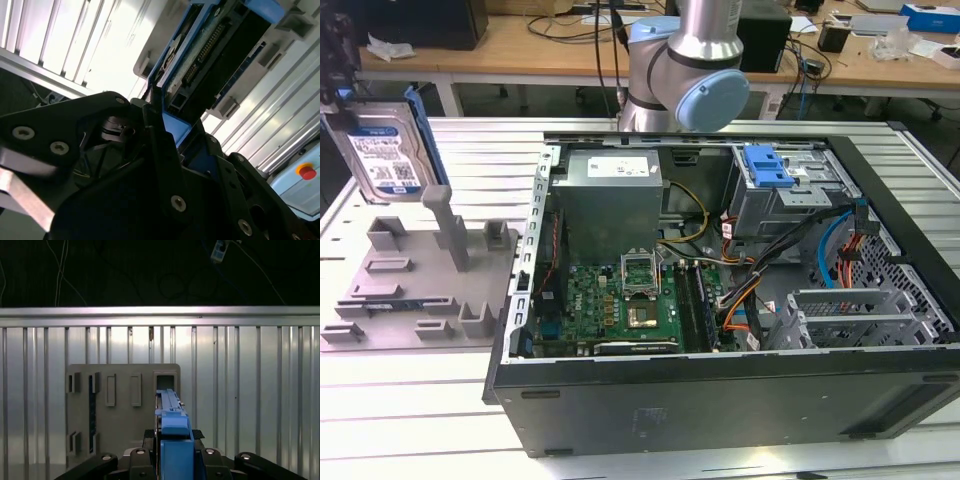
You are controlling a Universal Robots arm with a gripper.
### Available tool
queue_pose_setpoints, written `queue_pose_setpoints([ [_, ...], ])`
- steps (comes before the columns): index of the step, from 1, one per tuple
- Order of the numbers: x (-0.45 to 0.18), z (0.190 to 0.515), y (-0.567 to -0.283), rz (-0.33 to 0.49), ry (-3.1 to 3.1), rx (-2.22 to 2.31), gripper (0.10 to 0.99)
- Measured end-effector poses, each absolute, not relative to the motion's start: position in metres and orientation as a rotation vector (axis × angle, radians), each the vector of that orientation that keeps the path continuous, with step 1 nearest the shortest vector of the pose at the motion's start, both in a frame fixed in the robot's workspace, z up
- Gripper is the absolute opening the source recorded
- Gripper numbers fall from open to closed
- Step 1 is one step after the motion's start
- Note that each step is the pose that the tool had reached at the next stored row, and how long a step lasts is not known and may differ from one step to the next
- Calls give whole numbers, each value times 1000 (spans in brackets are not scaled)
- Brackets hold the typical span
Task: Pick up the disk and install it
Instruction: 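Pick up the disk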
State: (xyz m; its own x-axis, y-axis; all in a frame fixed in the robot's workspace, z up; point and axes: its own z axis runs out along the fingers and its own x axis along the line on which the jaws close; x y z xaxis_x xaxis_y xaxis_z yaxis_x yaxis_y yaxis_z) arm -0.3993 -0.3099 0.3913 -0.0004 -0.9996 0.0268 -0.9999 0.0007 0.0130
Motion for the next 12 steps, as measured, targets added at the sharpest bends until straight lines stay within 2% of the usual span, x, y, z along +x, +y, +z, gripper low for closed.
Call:
queue_pose_setpoints([
  [12, -395, 446, -310, 16, -2203, 2201, 365],
])
